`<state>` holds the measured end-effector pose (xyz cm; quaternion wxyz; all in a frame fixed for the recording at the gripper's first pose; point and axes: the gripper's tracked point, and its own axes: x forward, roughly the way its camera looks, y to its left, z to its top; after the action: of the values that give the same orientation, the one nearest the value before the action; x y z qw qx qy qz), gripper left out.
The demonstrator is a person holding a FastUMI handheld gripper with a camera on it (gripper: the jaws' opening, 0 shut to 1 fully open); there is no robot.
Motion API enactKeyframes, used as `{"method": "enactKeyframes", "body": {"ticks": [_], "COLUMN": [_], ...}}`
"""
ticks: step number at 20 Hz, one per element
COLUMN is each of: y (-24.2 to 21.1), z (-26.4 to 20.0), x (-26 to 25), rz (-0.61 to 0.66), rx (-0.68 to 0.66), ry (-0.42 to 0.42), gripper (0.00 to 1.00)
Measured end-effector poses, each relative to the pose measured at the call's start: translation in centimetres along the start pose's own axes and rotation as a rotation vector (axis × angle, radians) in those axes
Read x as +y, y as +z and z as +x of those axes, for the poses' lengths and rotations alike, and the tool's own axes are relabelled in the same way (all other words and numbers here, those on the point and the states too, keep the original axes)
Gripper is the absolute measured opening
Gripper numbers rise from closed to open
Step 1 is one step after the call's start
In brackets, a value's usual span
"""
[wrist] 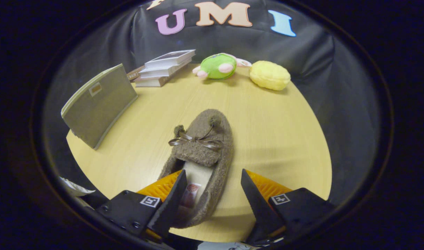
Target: Open the storage box then place both shoes into the box .Put the left shoe in first, then the right shoe, with the right side of both shoes facing outward in a uniform manner.
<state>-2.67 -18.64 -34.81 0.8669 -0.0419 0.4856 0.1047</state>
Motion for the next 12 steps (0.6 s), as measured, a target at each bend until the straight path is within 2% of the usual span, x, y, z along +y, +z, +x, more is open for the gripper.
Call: {"method": "enactKeyframes", "body": {"ticks": [2, 6, 10, 12], "y": [-0.2, -0.7, -0.8, -0.8], "z": [0.5, 0.9, 1.2, 0.8], "x": [0.4, 0.4, -0.8, -1.1], "rz": [0.045, 0.103, 0.166, 0.227], "rx": [0.04, 0.101, 0.115, 0.132], "ry": [0.032, 0.035, -0.02, -0.034], "gripper": [0.7, 0.49, 0.28, 0.07]}}
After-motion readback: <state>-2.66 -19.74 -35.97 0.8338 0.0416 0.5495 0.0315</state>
